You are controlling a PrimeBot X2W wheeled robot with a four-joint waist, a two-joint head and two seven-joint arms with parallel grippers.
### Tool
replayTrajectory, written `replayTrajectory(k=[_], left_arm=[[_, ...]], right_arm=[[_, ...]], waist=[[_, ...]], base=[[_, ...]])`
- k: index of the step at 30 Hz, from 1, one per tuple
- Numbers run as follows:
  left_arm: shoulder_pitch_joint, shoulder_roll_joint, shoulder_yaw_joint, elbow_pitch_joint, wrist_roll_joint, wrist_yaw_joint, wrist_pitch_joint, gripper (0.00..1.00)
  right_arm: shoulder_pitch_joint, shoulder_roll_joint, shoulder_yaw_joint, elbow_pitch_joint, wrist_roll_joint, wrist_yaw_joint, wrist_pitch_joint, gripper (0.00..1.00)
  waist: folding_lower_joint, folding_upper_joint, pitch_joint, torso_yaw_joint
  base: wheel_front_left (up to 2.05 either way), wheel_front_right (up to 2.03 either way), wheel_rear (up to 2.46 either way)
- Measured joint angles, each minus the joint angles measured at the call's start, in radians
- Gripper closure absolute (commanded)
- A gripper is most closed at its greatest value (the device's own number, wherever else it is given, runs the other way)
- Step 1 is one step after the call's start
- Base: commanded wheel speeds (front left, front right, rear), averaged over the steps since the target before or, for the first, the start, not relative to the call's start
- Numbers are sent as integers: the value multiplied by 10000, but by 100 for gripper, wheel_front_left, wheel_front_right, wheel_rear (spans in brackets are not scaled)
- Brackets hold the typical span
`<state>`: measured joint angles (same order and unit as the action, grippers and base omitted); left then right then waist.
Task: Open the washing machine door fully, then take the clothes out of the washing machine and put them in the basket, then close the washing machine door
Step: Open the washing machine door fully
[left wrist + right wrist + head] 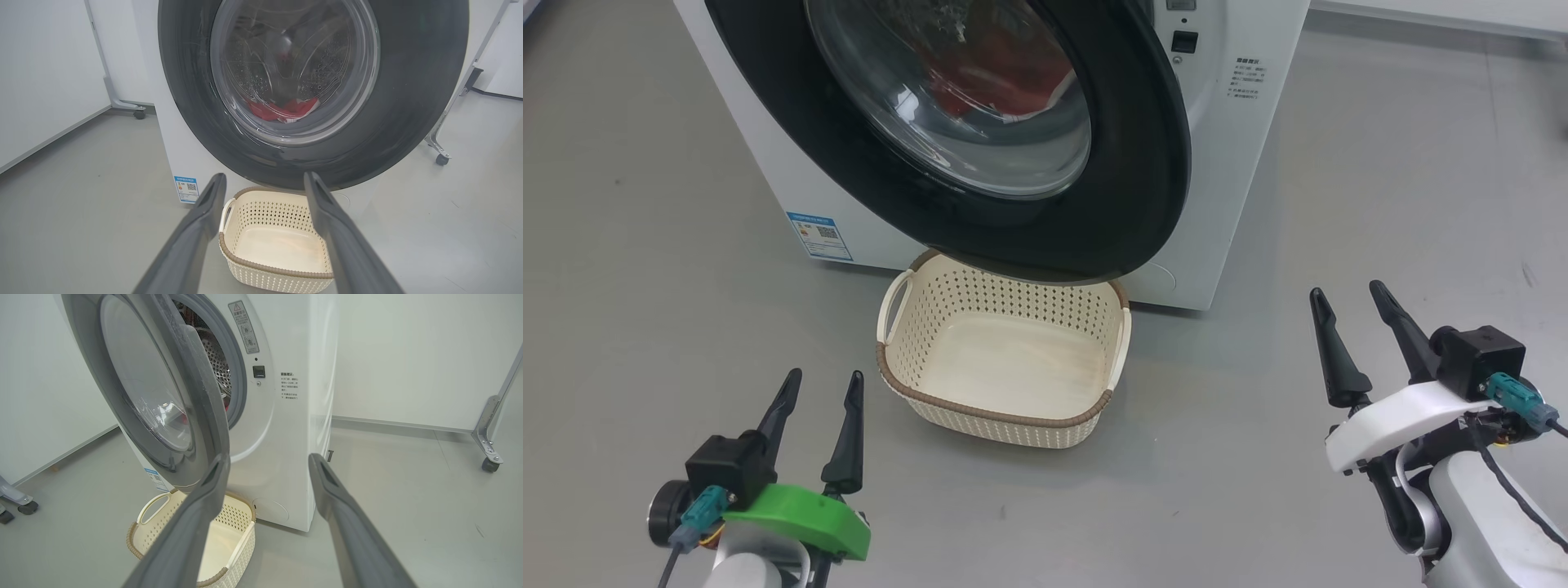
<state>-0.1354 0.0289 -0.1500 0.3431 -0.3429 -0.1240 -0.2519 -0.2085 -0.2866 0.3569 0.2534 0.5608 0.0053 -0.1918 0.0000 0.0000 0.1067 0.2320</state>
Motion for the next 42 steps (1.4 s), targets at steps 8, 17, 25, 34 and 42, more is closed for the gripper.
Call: replayTrajectory(k=[8, 17, 25, 34, 42], left_arm=[[10, 4, -71, -59, -2, 0, 0, 0], [-21, 6, -157, -155, -4, 0, 0, 0], [-139, 6, -322, -192, -58, 0, 0, 0], [-523, 4, -658, -222, -182, 0, 0, 0], [-775, 2, -844, -222, -439, 0, 0, 0]], right_arm=[[26, -67, -65, -238, -2, -94, 13, 0], [-577, -182, -286, -537, 46, -82, 178, 0], [-1412, -178, -740, -633, 623, -77, 520, 0], [-2638, 284, -1764, -550, 2568, 36, 1381, 100], [-3697, 940, -2516, -184, 4629, 17, 2581, 100]], waist=[[0, 0, 173, 52], [0, 0, 576, 122], [0, 0, 981, 271], [0, 0, 1536, 553], [0, 0, 1946, 904]], base=[[0, 0, 0], [0, 0, 0], [0, 0, 0], [0, 0, 0], [0, 0, 0]])
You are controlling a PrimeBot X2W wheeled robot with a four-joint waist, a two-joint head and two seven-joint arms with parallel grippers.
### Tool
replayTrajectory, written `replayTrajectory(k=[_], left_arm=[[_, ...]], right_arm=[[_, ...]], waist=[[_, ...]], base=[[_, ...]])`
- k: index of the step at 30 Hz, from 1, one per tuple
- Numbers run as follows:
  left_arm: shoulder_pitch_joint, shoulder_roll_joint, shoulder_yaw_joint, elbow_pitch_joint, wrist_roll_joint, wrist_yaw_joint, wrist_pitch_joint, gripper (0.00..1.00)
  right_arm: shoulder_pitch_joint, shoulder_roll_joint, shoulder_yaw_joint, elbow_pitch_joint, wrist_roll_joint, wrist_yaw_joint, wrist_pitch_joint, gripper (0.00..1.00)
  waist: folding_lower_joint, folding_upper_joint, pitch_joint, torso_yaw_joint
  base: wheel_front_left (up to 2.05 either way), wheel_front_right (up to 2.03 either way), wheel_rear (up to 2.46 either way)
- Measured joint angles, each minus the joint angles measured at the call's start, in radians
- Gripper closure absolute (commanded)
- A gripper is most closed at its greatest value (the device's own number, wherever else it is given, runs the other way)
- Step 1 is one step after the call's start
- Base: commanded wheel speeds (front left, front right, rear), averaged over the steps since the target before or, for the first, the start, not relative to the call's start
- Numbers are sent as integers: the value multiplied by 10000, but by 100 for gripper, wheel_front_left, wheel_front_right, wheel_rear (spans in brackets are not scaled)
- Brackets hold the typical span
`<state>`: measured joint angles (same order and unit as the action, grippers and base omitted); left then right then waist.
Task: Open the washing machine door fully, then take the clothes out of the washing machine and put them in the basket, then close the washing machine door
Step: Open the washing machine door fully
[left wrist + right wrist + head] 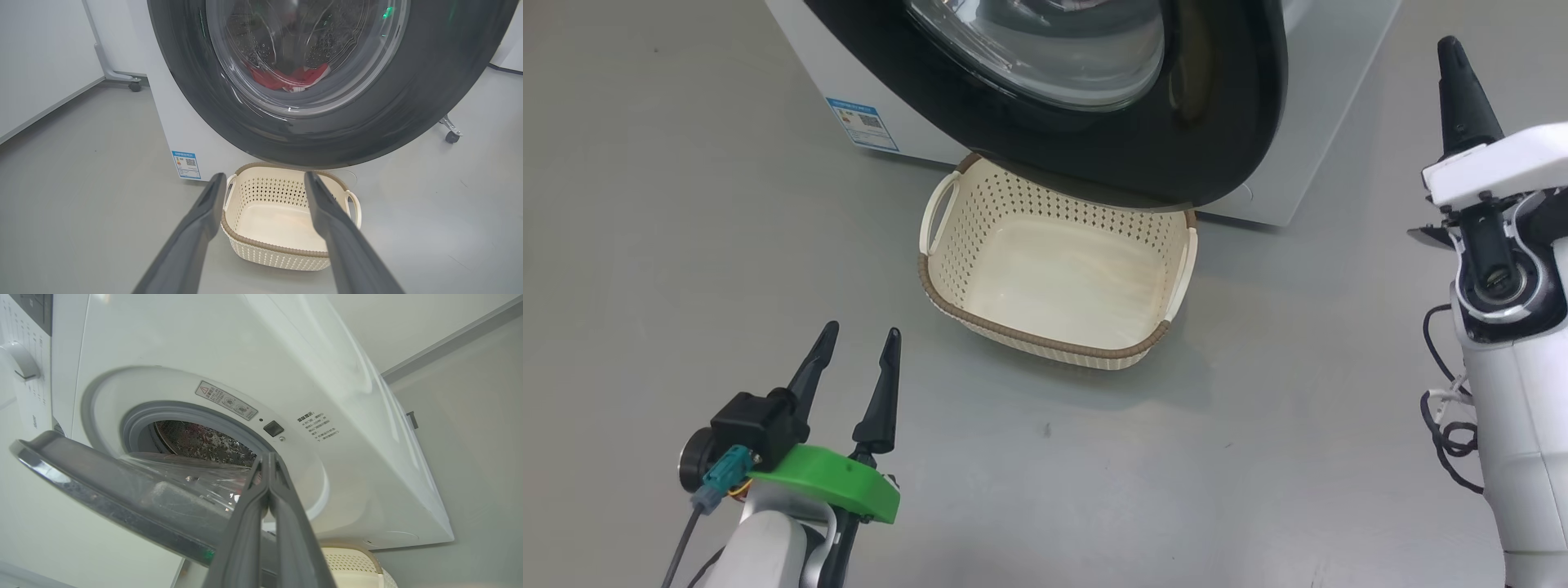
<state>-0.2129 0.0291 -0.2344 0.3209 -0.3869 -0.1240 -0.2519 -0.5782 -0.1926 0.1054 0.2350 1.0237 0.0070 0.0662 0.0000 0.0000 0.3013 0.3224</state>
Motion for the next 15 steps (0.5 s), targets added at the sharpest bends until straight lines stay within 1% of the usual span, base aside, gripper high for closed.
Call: replayTrajectory(k=[2, 5, 6, 11, 13, 15], left_arm=[[-63, 0, -79, 6, -27, 0, 0, 0], [-161, -2, -163, 4, -144, 0, 0, 0], [-182, -2, -188, 4, -153, 0, 0, 0], [-254, -4, -263, 15, -224, 0, 0, 0], [-304, -4, -303, 35, -259, 0, 0, 0], [-363, -6, -337, 42, -268, 0, -2, 0]], right_arm=[[-267, 209, -345, 121, 702, -52, 291, 100], [-667, 405, -616, 291, 1394, -251, 734, 100], [-808, 431, -677, 355, 1540, -357, 871, 100], [-1424, 441, -826, 679, 2169, -631, 1639, 100], [-1638, 447, -849, 780, 2359, -717, 1918, 100], [-1837, 443, -880, 924, 2522, -732, 2178, 100]], waist=[[0, 0, 95, 92], [1, 0, 235, 225], [1, 0, 281, 268], [1, 0, 482, 468], [1, 0, 547, 536], [1, 0, 596, 602]], base=[[0, 0, 0], [0, 0, 0], [0, 0, 0], [0, 0, 0], [0, 0, 0], [0, 0, 0]])
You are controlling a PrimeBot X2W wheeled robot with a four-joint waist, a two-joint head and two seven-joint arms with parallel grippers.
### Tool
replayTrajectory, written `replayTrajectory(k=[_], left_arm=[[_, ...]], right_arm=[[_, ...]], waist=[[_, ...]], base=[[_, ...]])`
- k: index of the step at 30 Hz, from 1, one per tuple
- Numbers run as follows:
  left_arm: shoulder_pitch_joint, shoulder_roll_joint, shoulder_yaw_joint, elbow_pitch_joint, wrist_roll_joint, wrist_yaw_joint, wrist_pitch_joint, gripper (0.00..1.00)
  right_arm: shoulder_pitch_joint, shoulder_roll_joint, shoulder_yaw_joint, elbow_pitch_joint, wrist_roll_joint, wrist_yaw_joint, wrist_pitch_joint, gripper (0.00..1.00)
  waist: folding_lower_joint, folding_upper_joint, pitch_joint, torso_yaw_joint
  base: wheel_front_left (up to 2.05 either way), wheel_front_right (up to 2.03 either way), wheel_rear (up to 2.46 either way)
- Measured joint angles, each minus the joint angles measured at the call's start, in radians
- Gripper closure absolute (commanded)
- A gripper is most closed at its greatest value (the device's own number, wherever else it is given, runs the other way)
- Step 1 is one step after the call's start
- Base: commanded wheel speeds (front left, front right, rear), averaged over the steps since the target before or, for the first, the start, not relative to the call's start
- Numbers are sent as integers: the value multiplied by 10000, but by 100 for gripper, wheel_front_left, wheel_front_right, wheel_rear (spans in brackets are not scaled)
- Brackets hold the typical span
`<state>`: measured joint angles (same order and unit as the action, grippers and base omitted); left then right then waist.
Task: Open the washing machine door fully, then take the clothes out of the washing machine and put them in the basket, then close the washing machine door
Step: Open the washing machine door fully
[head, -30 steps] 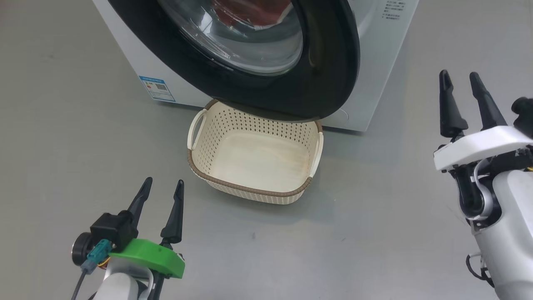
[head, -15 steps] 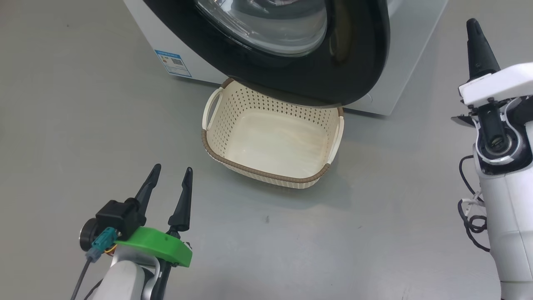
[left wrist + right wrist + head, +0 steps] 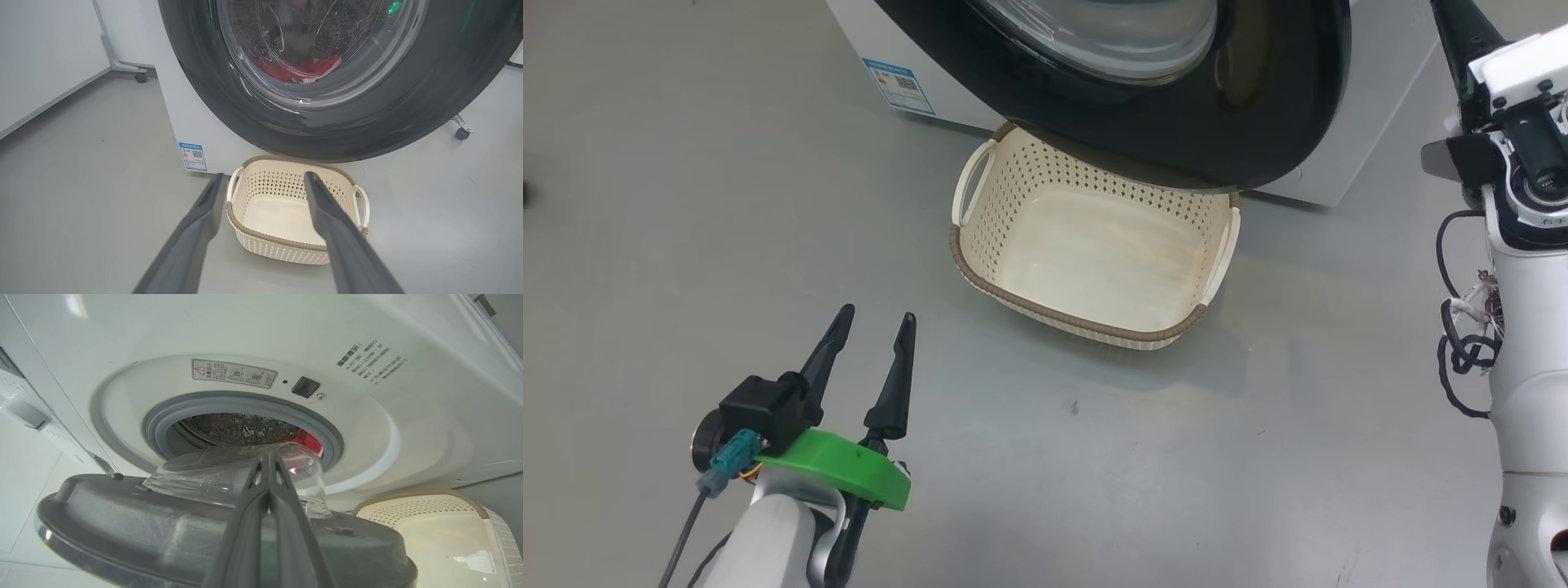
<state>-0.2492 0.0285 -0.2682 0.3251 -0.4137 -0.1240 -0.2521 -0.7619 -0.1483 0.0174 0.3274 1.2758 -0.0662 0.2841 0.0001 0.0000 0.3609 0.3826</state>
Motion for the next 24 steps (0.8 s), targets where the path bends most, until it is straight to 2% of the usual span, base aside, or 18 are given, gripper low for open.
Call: replayTrajectory(k=[10, 24], left_arm=[[-33, -6, -63, 75, -104, -2, 0, 0], [-62, -8, -104, 169, -105, -2, 2, 0]], right_arm=[[-580, 38, -33, 736, 671, -330, 1124, 100], [-814, 117, -17, 1417, 1321, -500, 2272, 100]], waist=[[0, 0, 50, 158], [0, 0, 40, 235]], base=[[0, 0, 0], [0, 0, 0]])
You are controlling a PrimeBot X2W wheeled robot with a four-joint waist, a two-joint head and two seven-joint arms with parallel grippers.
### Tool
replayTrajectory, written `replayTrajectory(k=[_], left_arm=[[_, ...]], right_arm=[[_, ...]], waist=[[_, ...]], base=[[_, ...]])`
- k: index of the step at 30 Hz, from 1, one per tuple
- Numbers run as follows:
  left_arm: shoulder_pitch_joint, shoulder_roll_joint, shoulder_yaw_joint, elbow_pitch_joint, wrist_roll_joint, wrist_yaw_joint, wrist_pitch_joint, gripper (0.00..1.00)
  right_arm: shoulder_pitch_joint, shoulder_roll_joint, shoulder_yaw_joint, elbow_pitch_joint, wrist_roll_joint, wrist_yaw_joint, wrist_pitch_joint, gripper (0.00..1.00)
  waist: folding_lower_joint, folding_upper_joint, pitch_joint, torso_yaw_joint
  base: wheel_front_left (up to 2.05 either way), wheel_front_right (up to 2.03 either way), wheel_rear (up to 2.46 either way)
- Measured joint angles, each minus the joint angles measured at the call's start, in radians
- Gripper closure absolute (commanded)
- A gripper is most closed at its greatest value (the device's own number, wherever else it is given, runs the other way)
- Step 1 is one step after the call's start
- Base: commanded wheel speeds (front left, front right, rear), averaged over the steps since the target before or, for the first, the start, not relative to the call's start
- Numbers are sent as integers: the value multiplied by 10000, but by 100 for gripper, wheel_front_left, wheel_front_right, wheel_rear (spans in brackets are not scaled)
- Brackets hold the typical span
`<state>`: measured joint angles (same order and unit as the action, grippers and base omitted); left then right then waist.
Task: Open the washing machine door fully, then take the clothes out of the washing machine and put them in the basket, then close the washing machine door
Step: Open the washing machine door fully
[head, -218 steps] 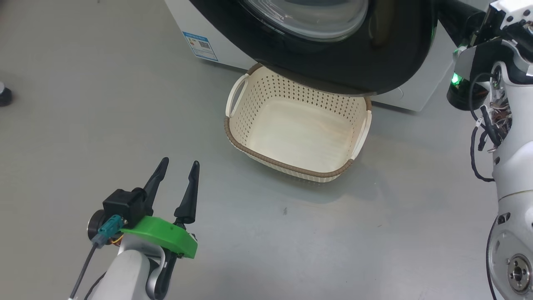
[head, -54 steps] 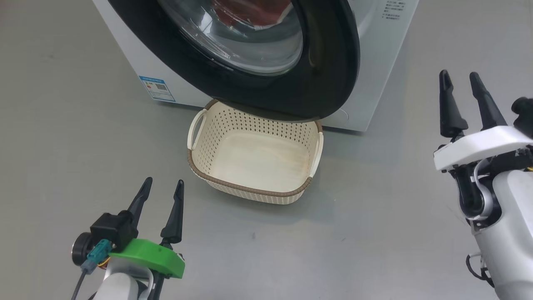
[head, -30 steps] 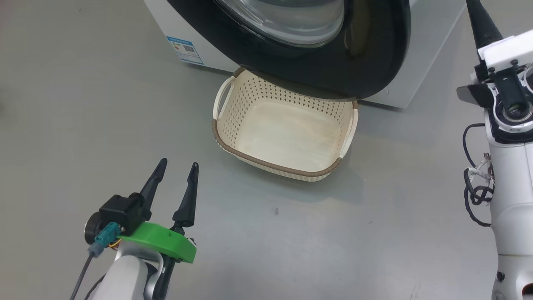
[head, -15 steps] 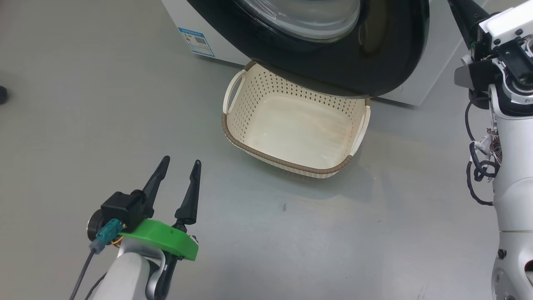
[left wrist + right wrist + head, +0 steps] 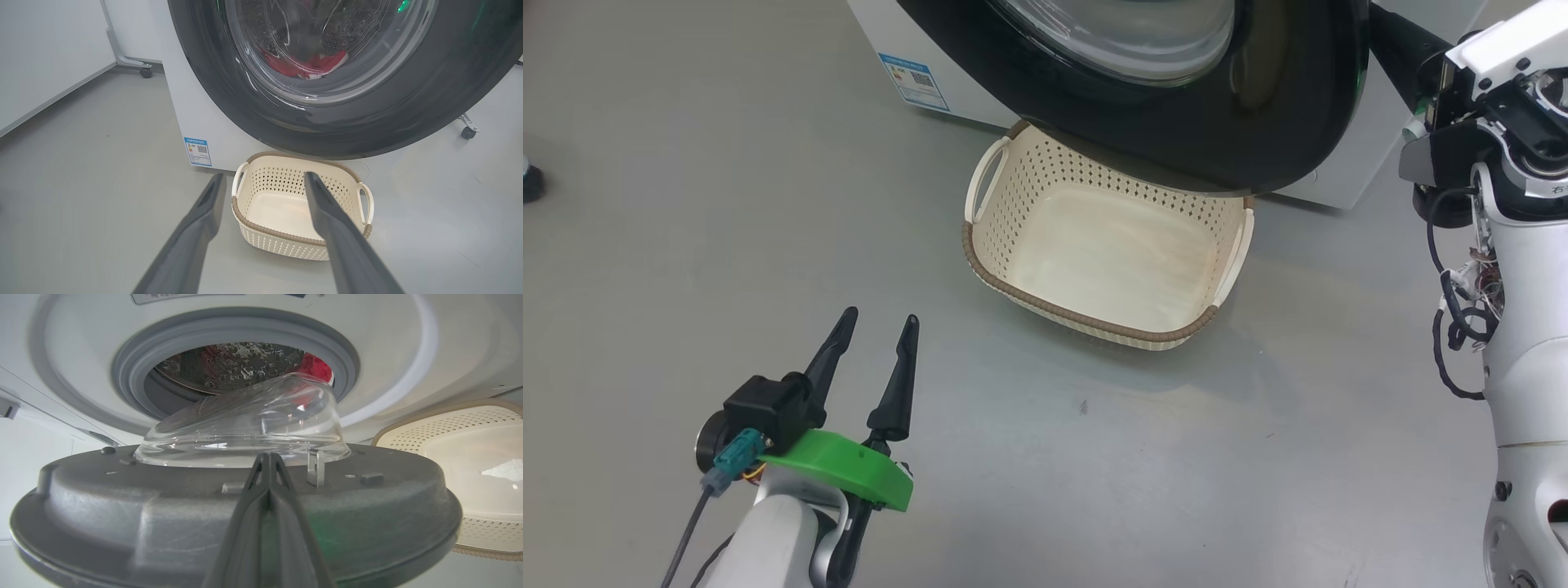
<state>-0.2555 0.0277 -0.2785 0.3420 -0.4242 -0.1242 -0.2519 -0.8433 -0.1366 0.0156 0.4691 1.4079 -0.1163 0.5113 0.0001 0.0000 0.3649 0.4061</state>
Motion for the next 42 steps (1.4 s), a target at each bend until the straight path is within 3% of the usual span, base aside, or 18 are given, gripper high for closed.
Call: replayTrajectory(k=[19, 42], left_arm=[[-19, 0, 54, 98, 4, 0, -2, 0], [2, 2, 238, 270, 293, 0, 0, 0]], right_arm=[[-66, -12, 161, 568, 355, -21, 953, 100], [1009, 443, 838, 650, 809, -8, 1948, 100]], waist=[[0, 0, -260, -103], [0, 0, -1097, -413]], base=[[0, 0, 0], [0, 0, 0]])
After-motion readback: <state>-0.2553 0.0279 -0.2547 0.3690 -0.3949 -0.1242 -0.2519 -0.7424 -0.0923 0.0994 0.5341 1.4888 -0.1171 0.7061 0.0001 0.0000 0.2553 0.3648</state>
